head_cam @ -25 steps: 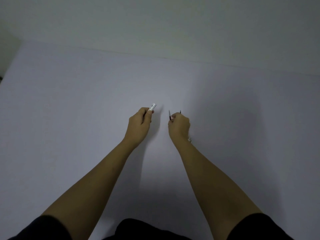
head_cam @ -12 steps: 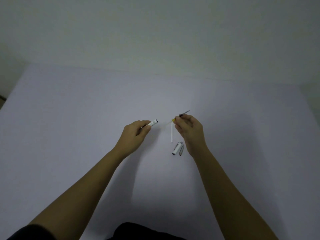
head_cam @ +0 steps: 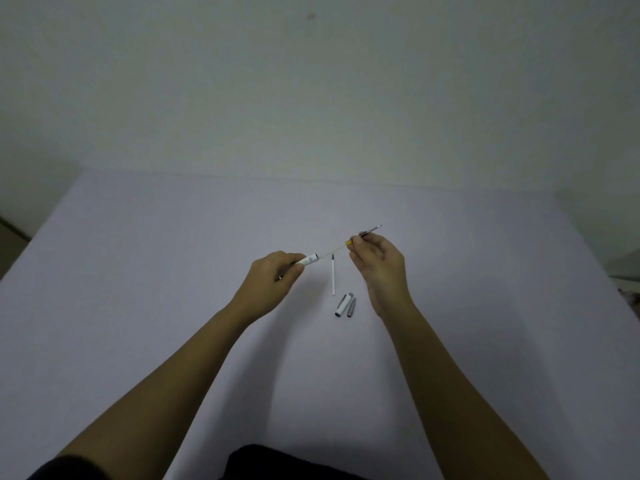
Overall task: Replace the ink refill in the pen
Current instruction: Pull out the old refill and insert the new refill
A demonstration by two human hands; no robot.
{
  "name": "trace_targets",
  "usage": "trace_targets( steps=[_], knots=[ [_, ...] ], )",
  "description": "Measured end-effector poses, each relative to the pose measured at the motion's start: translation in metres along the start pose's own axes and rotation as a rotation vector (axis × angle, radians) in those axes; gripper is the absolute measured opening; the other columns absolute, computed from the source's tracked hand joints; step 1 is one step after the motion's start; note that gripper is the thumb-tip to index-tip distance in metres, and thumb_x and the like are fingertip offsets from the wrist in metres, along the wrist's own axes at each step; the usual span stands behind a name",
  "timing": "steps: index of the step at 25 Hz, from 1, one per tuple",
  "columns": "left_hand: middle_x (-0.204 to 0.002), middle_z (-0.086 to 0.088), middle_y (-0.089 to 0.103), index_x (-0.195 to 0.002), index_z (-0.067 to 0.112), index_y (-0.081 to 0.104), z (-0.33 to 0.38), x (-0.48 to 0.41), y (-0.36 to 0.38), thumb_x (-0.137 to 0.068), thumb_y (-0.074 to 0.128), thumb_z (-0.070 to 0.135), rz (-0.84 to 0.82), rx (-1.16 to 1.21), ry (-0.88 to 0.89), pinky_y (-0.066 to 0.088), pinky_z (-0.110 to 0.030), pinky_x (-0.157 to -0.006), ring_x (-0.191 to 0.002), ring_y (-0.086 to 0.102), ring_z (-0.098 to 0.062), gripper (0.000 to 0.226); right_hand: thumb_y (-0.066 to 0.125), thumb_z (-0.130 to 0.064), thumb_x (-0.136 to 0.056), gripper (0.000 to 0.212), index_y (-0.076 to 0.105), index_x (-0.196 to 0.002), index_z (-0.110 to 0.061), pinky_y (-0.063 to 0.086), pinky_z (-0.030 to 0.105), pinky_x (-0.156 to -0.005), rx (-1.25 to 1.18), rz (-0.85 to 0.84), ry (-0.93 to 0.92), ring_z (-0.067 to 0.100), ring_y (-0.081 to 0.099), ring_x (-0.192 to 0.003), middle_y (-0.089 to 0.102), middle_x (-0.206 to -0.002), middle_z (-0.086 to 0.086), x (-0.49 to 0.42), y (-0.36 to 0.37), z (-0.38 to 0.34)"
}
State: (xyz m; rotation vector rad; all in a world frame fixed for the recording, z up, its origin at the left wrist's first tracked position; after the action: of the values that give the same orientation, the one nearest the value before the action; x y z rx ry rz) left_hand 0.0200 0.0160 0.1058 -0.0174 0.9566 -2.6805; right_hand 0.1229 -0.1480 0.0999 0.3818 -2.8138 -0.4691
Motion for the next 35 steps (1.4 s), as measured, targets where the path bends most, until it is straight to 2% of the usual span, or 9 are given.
trace_targets(
  steps=[7,12,17,21,24,28,30,32,35],
  knots=[
    [-0.077,0.01,0.056,-0.111,0.026,0.059,0.01,0.01,-0.002,-0.093,0.05,0.024,0.008,0.072,-0.016,0.038,-0.005,-0.059,-0.066,0.05,0.004,0.021,0.063,-0.011,-0.086,0.005,0.063,-0.089,-0.015,0.054,0.015,-0.073,-0.01,-0.049,0.021,0.006,0.069,-0.08,0.071,-0.081,-0.003,0.015,0.004,-0.005],
    [-0.065,0.003,0.054,-0.088,0.025,0.06,0.008,0.012,-0.002,-0.091,0.052,0.024,0.051,0.091,-0.077,0.037,-0.011,-0.048,-0.051,0.043,-0.003,0.008,0.055,-0.02,-0.092,0.013,0.064,-0.084,-0.015,0.055,0.016,-0.071,-0.022,-0.082,0.039,0.008,0.07,-0.082,0.07,-0.084,0.0,0.018,0.006,-0.008],
    [-0.076,-0.003,0.064,-0.093,0.024,0.062,0.011,0.008,-0.001,-0.093,0.051,0.027,0.046,0.138,-0.045,0.039,-0.016,-0.056,-0.064,0.053,-0.014,0.011,0.057,-0.018,-0.091,0.005,0.062,-0.088,-0.018,0.055,0.016,-0.069,0.054,-0.037,0.018,0.007,0.071,-0.077,0.07,-0.086,0.003,0.016,0.004,-0.003],
    [-0.069,0.013,0.057,-0.097,0.022,0.064,0.012,0.002,0.001,-0.092,0.054,0.025,0.072,0.114,-0.023,0.038,-0.006,-0.055,-0.06,0.05,0.001,0.012,0.065,-0.022,-0.086,0.005,0.069,-0.083,-0.023,0.053,0.017,-0.072,0.172,-0.063,0.045,0.013,0.066,-0.092,0.068,-0.092,-0.001,0.012,0.004,0.007],
    [-0.071,0.014,0.057,-0.099,0.02,0.065,0.01,-0.002,0.003,-0.091,0.055,0.024,0.081,0.113,-0.009,0.037,-0.005,-0.055,-0.061,0.05,-0.002,0.014,0.067,-0.029,-0.084,0.007,0.072,-0.087,-0.028,0.052,0.016,-0.071,0.236,-0.145,0.108,0.013,0.062,-0.104,0.069,-0.1,-0.008,0.008,0.006,0.015],
    [-0.075,0.012,0.059,-0.1,0.021,0.064,0.005,-0.006,0.002,-0.092,0.054,0.025,0.109,0.151,-0.042,0.04,-0.008,-0.057,-0.069,0.055,-0.01,0.013,0.061,-0.028,-0.087,0.014,0.066,-0.1,-0.031,0.051,0.018,-0.073,0.122,-0.113,0.191,0.005,0.065,-0.092,0.068,-0.099,-0.009,-0.008,-0.01,0.028],
    [-0.075,0.013,0.059,-0.1,0.022,0.064,0.002,-0.007,0.0,-0.092,0.054,0.024,0.117,0.165,-0.053,0.04,-0.006,-0.057,-0.07,0.056,-0.011,0.013,0.057,-0.023,-0.09,0.012,0.064,-0.099,-0.024,0.049,0.02,-0.074,0.32,0.06,0.168,0.01,0.062,-0.082,0.067,-0.094,-0.001,-0.017,-0.035,0.039],
    [-0.075,0.013,0.059,-0.1,0.022,0.065,0.0,-0.008,0.0,-0.092,0.054,0.024,0.115,0.175,-0.061,0.04,-0.006,-0.057,-0.07,0.056,-0.01,0.013,0.058,-0.022,-0.089,0.015,0.066,-0.099,-0.015,0.045,0.024,-0.075,0.741,0.182,0.132,0.017,0.06,-0.082,0.067,-0.093,0.007,-0.022,-0.061,0.054],
    [-0.075,0.012,0.059,-0.1,0.022,0.065,-0.003,-0.009,0.001,-0.092,0.054,0.024,0.113,0.188,-0.074,0.04,-0.007,-0.058,-0.07,0.055,-0.01,0.013,0.064,-0.024,-0.085,0.025,0.065,-0.102,-0.005,0.045,0.026,-0.078,1.133,0.133,0.143,0.025,0.064,-0.092,0.07,-0.098,0.012,-0.025,-0.081,0.081]
  ],
)
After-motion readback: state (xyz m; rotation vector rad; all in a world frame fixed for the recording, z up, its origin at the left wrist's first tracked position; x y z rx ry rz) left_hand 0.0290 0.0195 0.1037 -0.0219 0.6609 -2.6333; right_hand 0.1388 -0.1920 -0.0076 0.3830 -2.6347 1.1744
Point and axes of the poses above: each hand's wrist, its own x-axis away from the middle knuckle, its own y-axis out of the palm, z = x × y, the point moved 5 cm from there along -x, towards the middle knuckle
